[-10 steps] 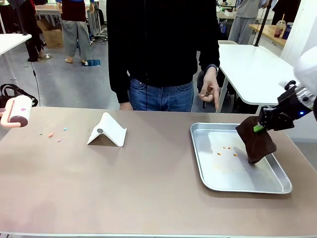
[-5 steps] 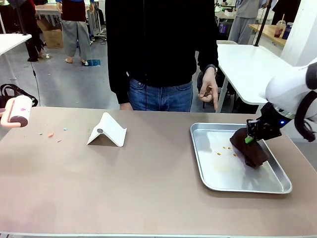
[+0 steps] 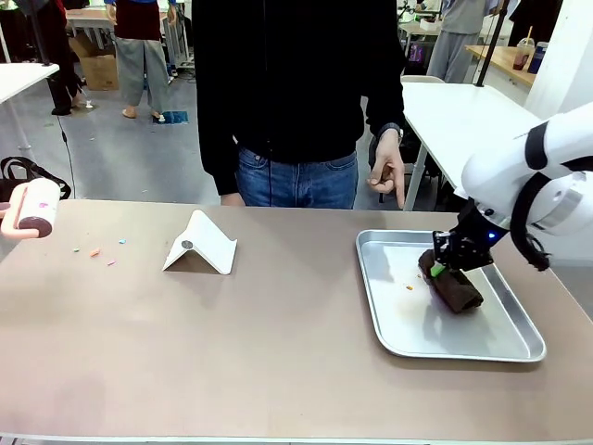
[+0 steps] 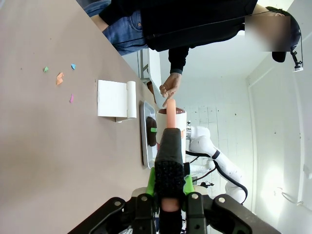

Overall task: Clean the surface of the table.
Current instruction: If a person points to the right, clean the right side of the table with your right hand, and if they point to the left, clean the left side with your left hand.

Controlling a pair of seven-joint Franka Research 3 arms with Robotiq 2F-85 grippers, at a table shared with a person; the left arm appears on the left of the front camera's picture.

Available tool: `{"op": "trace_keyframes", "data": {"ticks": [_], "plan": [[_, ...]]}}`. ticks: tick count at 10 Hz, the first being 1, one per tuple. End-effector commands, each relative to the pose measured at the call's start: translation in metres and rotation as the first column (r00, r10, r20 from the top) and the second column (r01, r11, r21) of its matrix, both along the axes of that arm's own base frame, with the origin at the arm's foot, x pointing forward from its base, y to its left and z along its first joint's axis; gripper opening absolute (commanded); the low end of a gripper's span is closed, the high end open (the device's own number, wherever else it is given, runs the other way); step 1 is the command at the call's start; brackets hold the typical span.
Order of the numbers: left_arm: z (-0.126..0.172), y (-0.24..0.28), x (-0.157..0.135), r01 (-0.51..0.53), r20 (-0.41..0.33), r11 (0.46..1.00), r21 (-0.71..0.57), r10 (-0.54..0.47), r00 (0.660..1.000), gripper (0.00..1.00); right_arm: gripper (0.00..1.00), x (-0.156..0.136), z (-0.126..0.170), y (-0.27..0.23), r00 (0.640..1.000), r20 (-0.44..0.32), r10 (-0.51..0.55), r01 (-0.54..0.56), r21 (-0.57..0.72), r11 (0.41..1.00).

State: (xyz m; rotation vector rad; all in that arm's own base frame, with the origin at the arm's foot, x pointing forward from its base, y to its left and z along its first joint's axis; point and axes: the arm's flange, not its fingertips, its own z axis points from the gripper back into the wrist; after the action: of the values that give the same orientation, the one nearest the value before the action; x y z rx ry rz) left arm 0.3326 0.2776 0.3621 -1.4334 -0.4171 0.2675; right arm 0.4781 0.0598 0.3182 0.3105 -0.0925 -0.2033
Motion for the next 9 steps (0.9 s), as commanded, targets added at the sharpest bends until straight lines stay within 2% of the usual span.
{"op": "trace_keyframes", "data": {"ticks": [1, 6, 9], "plan": [[0.003, 0.001, -0.002, 0.017, 0.017, 1.0, -0.002, -0.017, 1.0, 0.08, 0.11, 0.008, -0.004, 0.017, 1.0, -0.009, -0.012, 0.013, 0.087, 0.996], [0.003, 0.001, -0.002, 0.017, 0.017, 1.0, -0.002, -0.017, 1.0, 0.08, 0.11, 0.005, -0.011, 0.067, 0.999, -0.039, 0.005, 0.002, 0.168, 0.986], [0.003, 0.001, -0.002, 0.017, 0.017, 1.0, -0.002, -0.017, 1.0, 0.08, 0.11, 0.0, -0.011, 0.088, 1.0, -0.01, 0.029, -0.028, 0.116, 0.993]]}}
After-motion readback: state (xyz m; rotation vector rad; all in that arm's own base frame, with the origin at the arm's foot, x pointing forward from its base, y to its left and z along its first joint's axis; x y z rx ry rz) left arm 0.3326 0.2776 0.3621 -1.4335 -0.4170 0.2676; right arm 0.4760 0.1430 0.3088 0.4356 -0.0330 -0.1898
